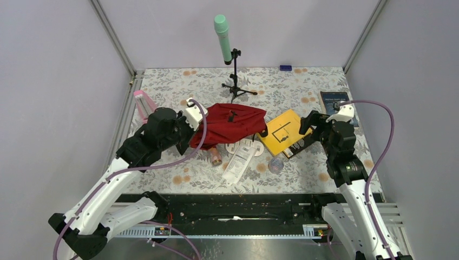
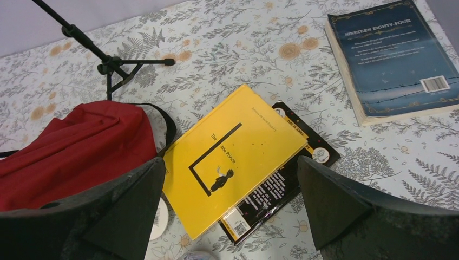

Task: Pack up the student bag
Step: Place the student bag at the center of the board, then unzip the student bag at the center of the board.

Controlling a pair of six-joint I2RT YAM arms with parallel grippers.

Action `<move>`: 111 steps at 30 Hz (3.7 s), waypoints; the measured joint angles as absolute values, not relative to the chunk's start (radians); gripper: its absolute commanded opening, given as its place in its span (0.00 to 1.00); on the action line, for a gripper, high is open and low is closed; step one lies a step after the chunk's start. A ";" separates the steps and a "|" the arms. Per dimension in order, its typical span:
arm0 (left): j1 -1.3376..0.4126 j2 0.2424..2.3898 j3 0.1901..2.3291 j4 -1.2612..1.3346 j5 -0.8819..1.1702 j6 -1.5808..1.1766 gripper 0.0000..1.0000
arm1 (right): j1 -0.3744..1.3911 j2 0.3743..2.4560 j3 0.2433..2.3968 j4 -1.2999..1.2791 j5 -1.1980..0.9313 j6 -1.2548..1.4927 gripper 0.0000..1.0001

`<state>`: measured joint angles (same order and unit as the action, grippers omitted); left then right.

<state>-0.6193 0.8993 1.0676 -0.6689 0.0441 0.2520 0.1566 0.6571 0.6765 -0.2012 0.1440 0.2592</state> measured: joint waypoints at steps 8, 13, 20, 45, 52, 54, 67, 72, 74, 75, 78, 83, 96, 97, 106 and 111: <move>-0.647 0.871 1.051 -0.669 0.107 0.231 0.87 | 0.157 0.686 0.677 -0.201 0.098 0.266 0.98; -0.649 0.830 1.039 -0.722 0.232 0.149 0.98 | 0.157 0.712 0.677 -0.202 0.052 0.273 0.98; -0.649 0.849 1.083 -0.766 0.431 0.057 0.99 | 0.157 0.742 0.677 -0.201 -0.081 0.301 0.98; -0.736 1.386 1.166 -0.608 0.258 0.046 0.98 | 0.513 0.826 0.525 -0.127 -0.200 0.564 0.86; -0.748 1.385 1.145 -0.607 0.162 0.099 0.98 | 0.554 0.997 0.524 -0.041 -0.173 0.617 0.84; -0.748 1.390 1.148 -0.608 0.145 0.101 0.98 | 0.563 1.045 0.524 -0.013 -0.168 0.627 0.84; -0.765 1.356 1.118 -0.606 0.100 0.195 0.98 | 0.578 1.262 0.692 0.028 -0.095 0.553 0.11; -0.766 1.299 1.079 -0.595 0.118 0.237 0.98 | 0.578 1.220 0.751 -0.006 -0.051 0.459 0.00; -0.766 1.286 1.071 -0.582 0.120 0.249 0.98 | 0.578 1.209 0.773 -0.028 -0.043 0.413 0.00; -0.766 1.285 1.070 -0.579 0.120 0.254 0.98 | 0.578 1.205 0.782 -0.034 -0.044 0.386 0.00; -0.766 1.285 1.064 -0.553 0.120 0.265 0.98 | 0.578 1.192 0.793 -0.048 -0.067 0.308 0.00; -0.766 1.286 1.046 -0.522 0.152 0.283 0.98 | 0.578 1.166 0.798 -0.073 -0.150 0.221 0.00; -0.767 1.391 1.046 -0.501 0.230 0.318 0.79 | 0.578 1.103 0.799 -0.085 -0.258 0.175 0.00; -0.767 1.400 1.047 -0.501 0.234 0.318 0.78 | 0.578 1.098 0.799 -0.086 -0.258 0.174 0.00; -0.768 1.441 1.052 -0.505 0.237 0.310 0.44 | 0.578 1.045 0.799 -0.105 -0.265 0.172 0.00; -0.770 1.441 1.053 -0.502 0.231 0.295 0.02 | 0.578 1.023 0.797 -0.109 -0.255 0.173 0.00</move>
